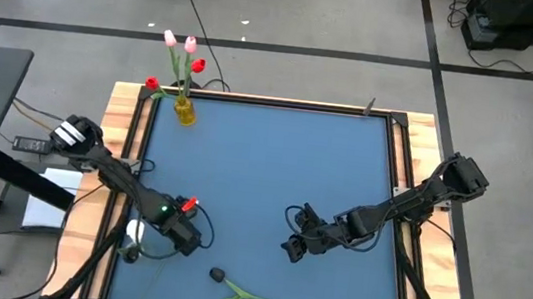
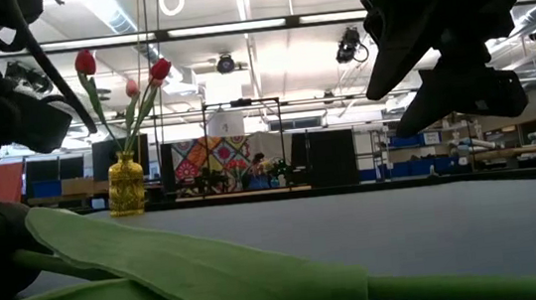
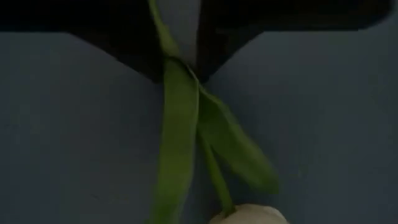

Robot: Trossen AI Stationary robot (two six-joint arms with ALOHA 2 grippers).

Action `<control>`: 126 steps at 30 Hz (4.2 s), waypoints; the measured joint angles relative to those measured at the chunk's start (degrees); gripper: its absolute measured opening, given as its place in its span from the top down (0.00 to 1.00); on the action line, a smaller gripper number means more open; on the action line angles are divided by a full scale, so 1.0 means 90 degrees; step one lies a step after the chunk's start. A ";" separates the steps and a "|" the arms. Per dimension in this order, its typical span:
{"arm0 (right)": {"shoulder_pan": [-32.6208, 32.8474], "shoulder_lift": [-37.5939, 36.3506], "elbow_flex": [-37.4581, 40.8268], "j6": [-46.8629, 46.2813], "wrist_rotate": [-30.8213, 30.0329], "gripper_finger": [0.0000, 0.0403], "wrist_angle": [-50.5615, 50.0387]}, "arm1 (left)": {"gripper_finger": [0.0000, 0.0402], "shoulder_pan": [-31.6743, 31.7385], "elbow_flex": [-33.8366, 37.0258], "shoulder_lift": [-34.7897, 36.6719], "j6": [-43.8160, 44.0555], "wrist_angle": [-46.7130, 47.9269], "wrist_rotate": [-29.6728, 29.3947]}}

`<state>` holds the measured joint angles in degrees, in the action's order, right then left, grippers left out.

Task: Sort flowers into vase by color
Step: Put the white flower into the transparent vase, then put the black flower into the transparent vase

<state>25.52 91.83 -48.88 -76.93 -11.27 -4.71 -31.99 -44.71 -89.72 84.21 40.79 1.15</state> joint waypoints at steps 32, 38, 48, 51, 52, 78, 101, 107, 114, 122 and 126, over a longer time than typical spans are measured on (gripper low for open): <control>-0.0015 0.0000 0.0002 -0.0599 0.0062 0.51 0.0223 | 0.97 0.1555 -0.4051 0.1371 -0.6280 0.0118 -0.2622; -0.0015 0.0000 0.0002 -0.1073 0.0027 0.51 0.0287 | 0.98 0.1369 -0.3971 0.2596 -0.7466 0.0421 -0.3071; 0.0083 0.0000 0.0002 -0.1980 -0.0410 0.51 0.0452 | 0.98 0.1046 -0.1855 0.5581 -0.7448 0.1017 -0.3171; 0.0165 0.0000 0.0002 -0.2177 -0.0611 0.51 0.0515 | 0.98 0.0853 -0.1575 0.6492 -0.7540 0.1009 -0.2043; 0.0197 0.0000 0.0002 -0.2271 -0.0655 0.51 0.0513 | 0.98 0.0795 -0.1505 0.6751 -0.7595 0.1016 -0.1460; 0.0289 0.0000 0.0002 -0.3366 -0.0282 0.51 0.0372 | 0.98 0.0634 0.0804 0.8099 -0.7843 -0.2719 0.2510; 0.0274 -0.0007 0.0002 -0.3956 0.0323 0.51 0.0433 | 0.67 0.0634 0.0804 0.8098 -0.7533 -0.1791 0.3083; 0.0262 -0.0015 -0.0001 -0.3514 -0.0630 0.51 0.1001 | 0.48 0.0634 0.0801 0.8098 -0.7279 -0.2127 0.3337; 0.0250 -0.0015 -0.0404 -0.0838 -0.1310 0.55 0.0884 | 0.35 0.0634 0.0320 0.8090 -0.7428 -0.1770 0.3333; 0.0338 -0.0015 -0.0692 0.1476 -0.0519 0.56 0.1119 | 0.34 0.0634 -0.1205 0.7629 -0.8285 -0.0722 0.2103; 0.0441 -0.0012 -0.0692 0.2409 -0.0182 0.53 0.1052 | 0.34 0.0634 -0.1665 0.7151 -0.8334 -0.0724 0.0730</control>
<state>29.49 91.72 -55.11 -55.25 -12.90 4.76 -26.28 -59.69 -25.36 9.20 34.28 7.71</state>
